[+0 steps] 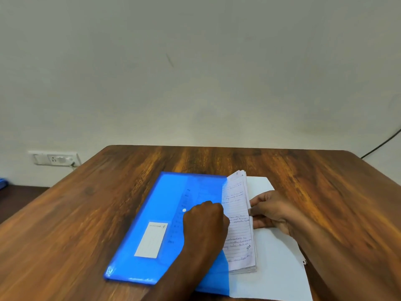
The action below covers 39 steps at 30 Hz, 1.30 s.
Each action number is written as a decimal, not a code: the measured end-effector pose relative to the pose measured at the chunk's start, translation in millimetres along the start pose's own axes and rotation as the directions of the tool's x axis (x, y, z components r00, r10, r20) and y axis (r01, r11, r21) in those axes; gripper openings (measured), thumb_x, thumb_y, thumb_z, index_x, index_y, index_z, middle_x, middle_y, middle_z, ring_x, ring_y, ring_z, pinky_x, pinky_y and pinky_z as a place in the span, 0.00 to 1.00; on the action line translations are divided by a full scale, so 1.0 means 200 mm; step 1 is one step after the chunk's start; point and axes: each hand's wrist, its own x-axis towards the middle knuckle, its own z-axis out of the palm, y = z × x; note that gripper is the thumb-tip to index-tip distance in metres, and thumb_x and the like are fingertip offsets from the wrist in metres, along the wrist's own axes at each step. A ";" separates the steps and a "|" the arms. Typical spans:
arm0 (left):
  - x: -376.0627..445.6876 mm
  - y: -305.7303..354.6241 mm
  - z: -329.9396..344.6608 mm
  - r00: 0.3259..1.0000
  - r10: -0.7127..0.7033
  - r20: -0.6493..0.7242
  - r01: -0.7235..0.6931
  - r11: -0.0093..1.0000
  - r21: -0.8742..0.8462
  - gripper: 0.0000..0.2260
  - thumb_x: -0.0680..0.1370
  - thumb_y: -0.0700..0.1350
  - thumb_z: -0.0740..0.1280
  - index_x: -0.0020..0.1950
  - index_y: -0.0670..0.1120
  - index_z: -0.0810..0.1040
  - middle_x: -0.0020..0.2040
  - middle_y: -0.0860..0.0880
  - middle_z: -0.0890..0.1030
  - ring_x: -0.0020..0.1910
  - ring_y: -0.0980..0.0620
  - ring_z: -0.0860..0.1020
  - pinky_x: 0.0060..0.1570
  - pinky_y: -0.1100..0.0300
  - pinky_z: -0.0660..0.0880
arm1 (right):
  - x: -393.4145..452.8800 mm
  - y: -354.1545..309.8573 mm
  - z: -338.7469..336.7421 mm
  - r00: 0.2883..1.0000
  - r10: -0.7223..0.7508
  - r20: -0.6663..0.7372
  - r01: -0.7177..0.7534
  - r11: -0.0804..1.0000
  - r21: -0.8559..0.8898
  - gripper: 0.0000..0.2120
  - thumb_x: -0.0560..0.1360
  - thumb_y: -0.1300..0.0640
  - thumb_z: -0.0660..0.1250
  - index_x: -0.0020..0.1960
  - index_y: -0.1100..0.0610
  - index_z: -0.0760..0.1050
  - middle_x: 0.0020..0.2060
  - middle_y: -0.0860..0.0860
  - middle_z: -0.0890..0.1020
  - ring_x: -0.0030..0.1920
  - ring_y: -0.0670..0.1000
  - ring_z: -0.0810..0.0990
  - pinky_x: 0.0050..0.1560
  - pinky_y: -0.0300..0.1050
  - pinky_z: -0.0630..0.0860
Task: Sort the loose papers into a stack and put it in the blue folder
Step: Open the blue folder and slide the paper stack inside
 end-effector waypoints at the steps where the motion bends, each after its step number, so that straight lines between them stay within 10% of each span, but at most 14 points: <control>1: 0.00 0.00 0.01 1.000 0.004 -0.008 -0.004 1.000 0.001 0.30 0.59 0.43 0.81 0.27 0.49 0.55 0.24 0.55 0.57 0.21 0.55 0.56 0.28 0.62 0.40 | 0.00 0.00 0.01 1.000 0.006 0.009 -0.006 1.000 0.005 0.09 0.77 0.74 0.70 0.57 0.73 0.80 0.45 0.64 0.88 0.41 0.60 0.89 0.33 0.48 0.85; 11: -0.02 -0.04 -0.01 0.996 -0.001 -0.091 -0.002 1.000 -0.027 0.27 0.61 0.44 0.80 0.28 0.49 0.58 0.23 0.52 0.68 0.19 0.51 0.64 0.26 0.62 0.47 | 0.04 0.01 0.07 0.986 -0.019 -0.164 0.003 0.995 -0.100 0.09 0.74 0.69 0.75 0.53 0.72 0.80 0.39 0.65 0.84 0.32 0.55 0.82 0.29 0.43 0.79; 16: -0.02 -0.05 0.01 0.996 -0.016 -0.089 0.014 1.000 -0.028 0.27 0.59 0.44 0.80 0.28 0.49 0.58 0.22 0.51 0.69 0.18 0.50 0.68 0.24 0.60 0.53 | 0.03 0.03 0.06 0.942 -0.134 -0.307 0.073 0.977 -0.202 0.16 0.74 0.65 0.76 0.56 0.57 0.73 0.46 0.63 0.85 0.44 0.62 0.86 0.38 0.53 0.80; 22: -0.02 -0.05 0.04 0.997 -0.015 -0.076 0.013 0.999 -0.033 0.28 0.59 0.43 0.80 0.28 0.48 0.57 0.22 0.50 0.68 0.18 0.50 0.68 0.22 0.59 0.56 | 0.02 0.04 0.04 0.900 -0.255 -0.354 0.113 0.920 -0.375 0.01 0.78 0.59 0.73 0.47 0.56 0.83 0.46 0.53 0.85 0.42 0.54 0.85 0.35 0.50 0.80; 30: -0.02 -0.03 0.01 0.996 -0.007 -0.084 0.007 1.000 -0.001 0.29 0.54 0.43 0.80 0.28 0.48 0.57 0.22 0.51 0.70 0.18 0.48 0.67 0.26 0.60 0.51 | 0.01 0.01 0.06 0.947 -0.137 -0.289 0.091 0.982 -0.165 0.10 0.73 0.69 0.77 0.53 0.64 0.82 0.45 0.59 0.85 0.39 0.55 0.85 0.27 0.40 0.79; 34: -0.02 -0.03 0.00 0.998 -0.006 -0.067 0.006 1.000 0.005 0.26 0.54 0.44 0.80 0.26 0.50 0.60 0.22 0.50 0.71 0.18 0.48 0.70 0.24 0.59 0.52 | 0.04 0.01 0.08 0.968 -0.022 -0.250 0.031 0.999 0.032 0.26 0.68 0.72 0.79 0.61 0.59 0.74 0.50 0.61 0.85 0.47 0.62 0.87 0.43 0.54 0.85; 39: -0.02 -0.01 0.01 0.998 0.014 -0.063 -0.013 1.000 0.007 0.24 0.53 0.46 0.81 0.24 0.49 0.64 0.23 0.52 0.71 0.19 0.49 0.71 0.24 0.60 0.53 | 0.07 0.01 0.11 0.988 0.022 -0.150 -0.012 0.998 0.069 0.10 0.71 0.74 0.76 0.52 0.72 0.82 0.45 0.63 0.88 0.42 0.63 0.89 0.51 0.63 0.85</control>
